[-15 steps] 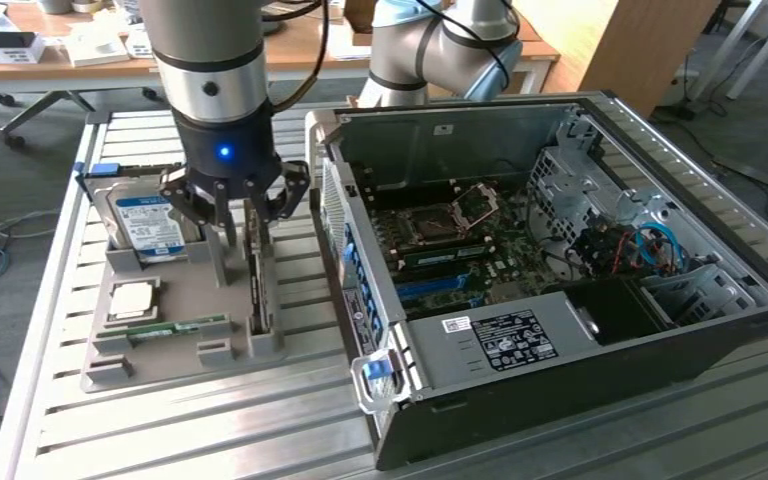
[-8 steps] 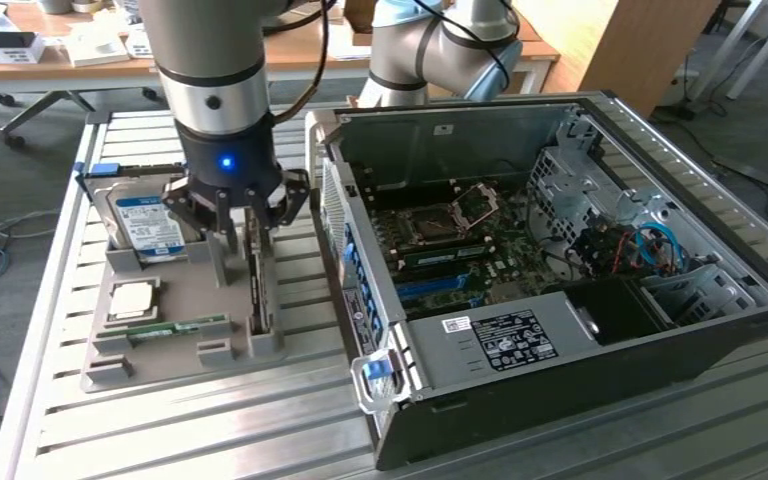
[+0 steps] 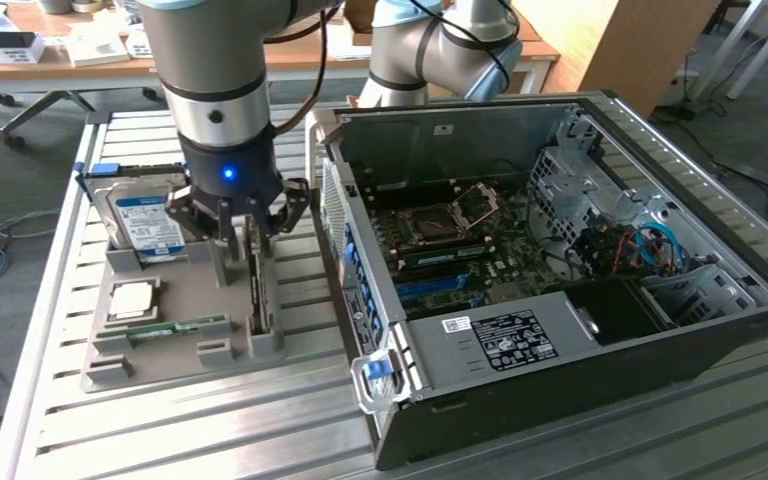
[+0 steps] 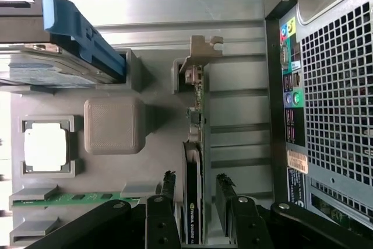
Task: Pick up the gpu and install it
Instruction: 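Pick up the gpu and move the gpu toward the slot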
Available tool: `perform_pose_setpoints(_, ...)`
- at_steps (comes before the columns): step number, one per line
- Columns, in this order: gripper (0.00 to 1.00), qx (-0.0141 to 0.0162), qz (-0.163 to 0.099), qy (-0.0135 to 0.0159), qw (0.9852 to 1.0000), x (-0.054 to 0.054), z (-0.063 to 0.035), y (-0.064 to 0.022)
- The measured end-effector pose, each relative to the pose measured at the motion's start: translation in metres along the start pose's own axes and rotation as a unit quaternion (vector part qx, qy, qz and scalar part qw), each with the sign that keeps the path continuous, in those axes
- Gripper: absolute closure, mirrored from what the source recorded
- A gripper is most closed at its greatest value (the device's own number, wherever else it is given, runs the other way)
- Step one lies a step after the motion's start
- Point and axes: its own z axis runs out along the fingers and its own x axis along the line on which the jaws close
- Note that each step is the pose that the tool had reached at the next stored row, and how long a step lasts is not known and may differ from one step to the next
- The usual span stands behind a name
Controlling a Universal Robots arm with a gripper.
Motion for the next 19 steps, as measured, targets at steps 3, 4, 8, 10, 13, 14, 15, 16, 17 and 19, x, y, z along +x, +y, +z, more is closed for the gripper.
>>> perform_pose_setpoints(3,0.59,0.0000,0.000,0.0000,1.0000,0.0001,0.0040,-0.0003)
perform_pose_setpoints(4,0.59,0.0000,0.000,0.0000,1.0000,0.0001,0.0052,-0.0004)
perform_pose_setpoints(8,0.59,0.0001,0.000,0.0001,1.0000,0.0002,0.0065,-0.0005)
perform_pose_setpoints(10,0.59,0.0000,0.000,0.0000,1.0000,0.0001,0.0066,-0.0005)
perform_pose_setpoints(13,0.59,-0.0001,0.000,-0.0001,1.0000,0.0002,0.0068,-0.0006)
perform_pose_setpoints(14,0.59,-0.0001,0.000,-0.0001,1.0000,0.0002,0.0068,-0.0008)
perform_pose_setpoints(15,0.59,0.0000,0.000,0.0000,1.0000,0.0001,0.0067,-0.0011)
perform_pose_setpoints(16,0.59,0.0000,0.000,0.0000,1.0000,0.0000,0.0066,-0.0014)
perform_pose_setpoints(17,0.59,0.0000,0.000,0.0000,1.0000,-0.0001,0.0066,-0.0017)
perform_pose_setpoints(19,0.59,0.0000,0.000,0.0000,1.0000,-0.0003,0.0066,-0.0021)
